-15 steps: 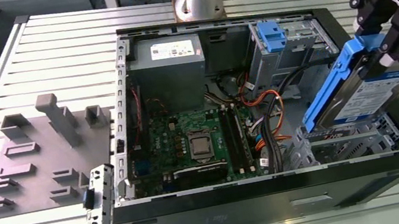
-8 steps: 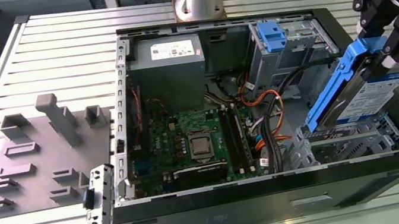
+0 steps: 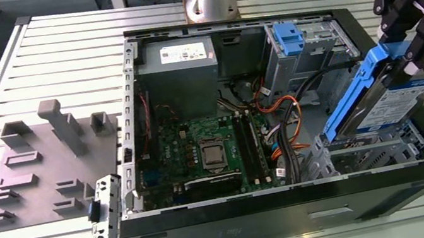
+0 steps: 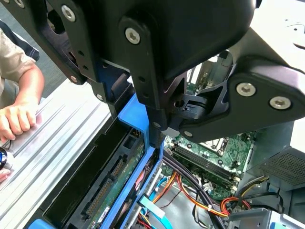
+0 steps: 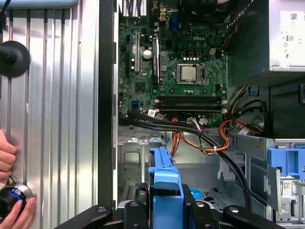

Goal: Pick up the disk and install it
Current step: 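Insert the disk into the insertion slot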

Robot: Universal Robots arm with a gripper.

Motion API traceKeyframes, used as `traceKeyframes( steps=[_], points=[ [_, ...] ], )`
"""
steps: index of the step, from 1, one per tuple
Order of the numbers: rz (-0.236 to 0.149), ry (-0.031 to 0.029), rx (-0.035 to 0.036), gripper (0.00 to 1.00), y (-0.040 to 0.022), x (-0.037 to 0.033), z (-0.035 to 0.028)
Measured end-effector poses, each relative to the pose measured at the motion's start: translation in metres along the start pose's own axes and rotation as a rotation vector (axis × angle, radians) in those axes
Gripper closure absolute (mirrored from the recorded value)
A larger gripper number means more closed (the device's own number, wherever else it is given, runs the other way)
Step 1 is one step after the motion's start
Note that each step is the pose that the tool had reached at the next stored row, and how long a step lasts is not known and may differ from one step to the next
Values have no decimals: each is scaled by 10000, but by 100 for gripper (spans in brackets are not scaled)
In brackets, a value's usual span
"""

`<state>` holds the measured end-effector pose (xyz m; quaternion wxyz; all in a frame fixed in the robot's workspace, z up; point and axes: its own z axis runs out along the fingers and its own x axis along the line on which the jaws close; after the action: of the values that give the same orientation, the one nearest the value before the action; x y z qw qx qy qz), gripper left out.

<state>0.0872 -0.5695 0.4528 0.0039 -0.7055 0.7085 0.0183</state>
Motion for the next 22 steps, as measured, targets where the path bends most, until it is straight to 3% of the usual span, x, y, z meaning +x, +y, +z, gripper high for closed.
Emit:
traceKeyframes(
  steps=[22],
  points=[
    [1,6,0,64,15,3,80]
  ],
)
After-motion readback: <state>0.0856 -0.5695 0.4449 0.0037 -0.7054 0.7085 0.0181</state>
